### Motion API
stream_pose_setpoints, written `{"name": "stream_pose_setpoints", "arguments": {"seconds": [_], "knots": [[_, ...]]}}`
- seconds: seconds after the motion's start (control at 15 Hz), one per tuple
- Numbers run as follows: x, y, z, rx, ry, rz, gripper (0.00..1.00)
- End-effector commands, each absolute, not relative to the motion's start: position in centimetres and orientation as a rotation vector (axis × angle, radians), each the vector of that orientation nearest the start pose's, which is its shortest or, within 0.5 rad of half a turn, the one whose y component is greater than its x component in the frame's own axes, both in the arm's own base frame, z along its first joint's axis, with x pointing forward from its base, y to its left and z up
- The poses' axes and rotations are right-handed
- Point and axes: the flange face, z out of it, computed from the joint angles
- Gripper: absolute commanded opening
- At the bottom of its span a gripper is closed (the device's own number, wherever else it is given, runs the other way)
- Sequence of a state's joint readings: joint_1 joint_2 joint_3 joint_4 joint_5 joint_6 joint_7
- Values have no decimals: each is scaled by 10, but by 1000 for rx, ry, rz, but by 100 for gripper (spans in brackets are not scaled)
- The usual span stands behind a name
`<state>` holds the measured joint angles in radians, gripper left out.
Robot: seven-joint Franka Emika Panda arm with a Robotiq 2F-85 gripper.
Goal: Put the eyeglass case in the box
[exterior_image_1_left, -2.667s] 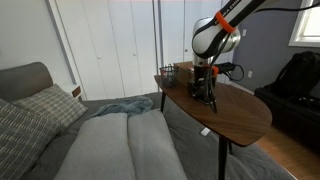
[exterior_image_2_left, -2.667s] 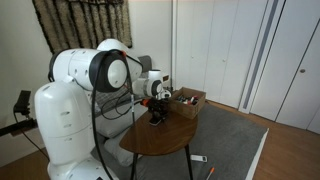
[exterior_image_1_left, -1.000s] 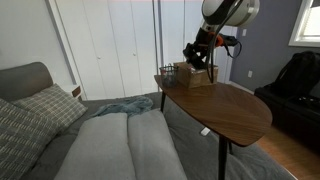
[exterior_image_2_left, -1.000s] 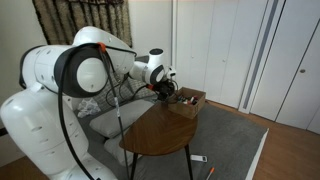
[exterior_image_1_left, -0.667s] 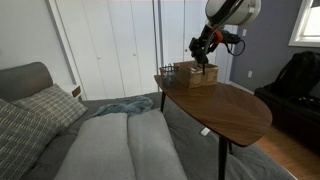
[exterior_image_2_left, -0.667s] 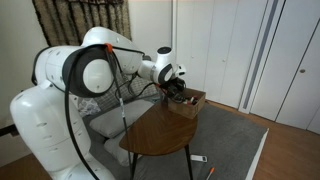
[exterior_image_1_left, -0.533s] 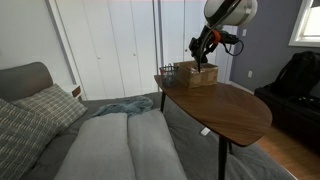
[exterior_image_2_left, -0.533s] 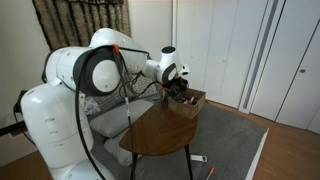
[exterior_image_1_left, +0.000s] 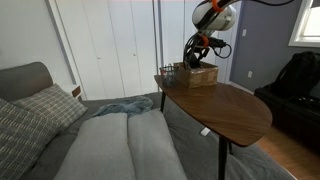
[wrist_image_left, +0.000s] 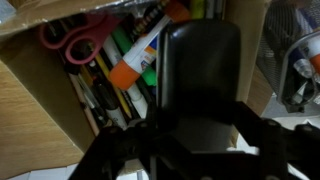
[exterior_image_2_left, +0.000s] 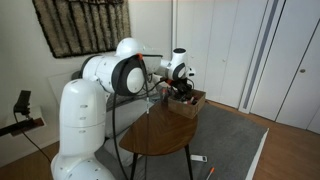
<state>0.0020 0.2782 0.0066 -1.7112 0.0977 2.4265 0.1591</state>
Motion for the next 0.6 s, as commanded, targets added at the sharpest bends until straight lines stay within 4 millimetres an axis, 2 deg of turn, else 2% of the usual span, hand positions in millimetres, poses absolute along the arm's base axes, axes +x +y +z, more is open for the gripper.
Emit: {"name": "stream_pose_setpoints", "arguments": {"seconds": [0.0,0.07,0.33,0.47,0.53], "knots": [[688,7,500,-2947,291,-610,100],[684,9,512,-2938,269,-623,100],[635,16,593,-2889,7,-838,100],[607,27,629,-2836,-116,-958,100],[643,20,608,-2880,-15,-886,100]]}}
